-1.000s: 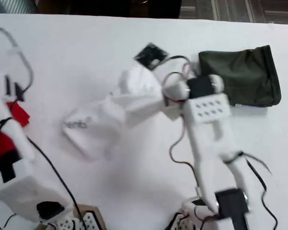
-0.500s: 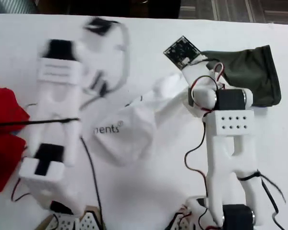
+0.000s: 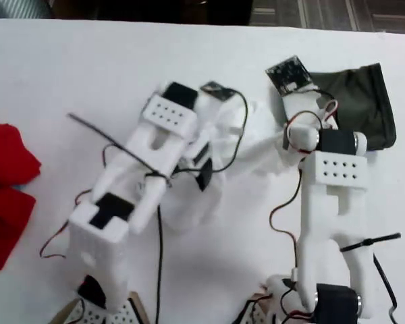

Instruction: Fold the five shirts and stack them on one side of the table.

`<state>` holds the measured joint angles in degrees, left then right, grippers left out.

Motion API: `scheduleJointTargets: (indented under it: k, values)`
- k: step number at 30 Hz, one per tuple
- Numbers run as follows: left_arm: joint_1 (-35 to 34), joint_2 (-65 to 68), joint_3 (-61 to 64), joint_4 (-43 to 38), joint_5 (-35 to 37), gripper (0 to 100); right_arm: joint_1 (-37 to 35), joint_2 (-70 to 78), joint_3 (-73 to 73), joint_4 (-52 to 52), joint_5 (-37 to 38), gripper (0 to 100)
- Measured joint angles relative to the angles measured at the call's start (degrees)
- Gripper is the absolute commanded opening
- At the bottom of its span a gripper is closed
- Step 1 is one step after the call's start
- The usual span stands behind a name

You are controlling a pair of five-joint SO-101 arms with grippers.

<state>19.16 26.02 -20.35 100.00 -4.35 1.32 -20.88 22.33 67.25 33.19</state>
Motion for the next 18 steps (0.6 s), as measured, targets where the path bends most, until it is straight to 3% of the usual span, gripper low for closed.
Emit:
scheduleJointTargets:
  k: [6, 18]
  values:
    - [-1.58, 5.54, 0.09, -1.76, -0.18, 1, 0.00, 0.00, 0.35, 0.00, 0.00, 2.0]
    - [-15.47, 5.63, -2.64, -1.85, -0.70, 3, 0.00, 0.00, 6.51, -6.68, 0.00, 2.0]
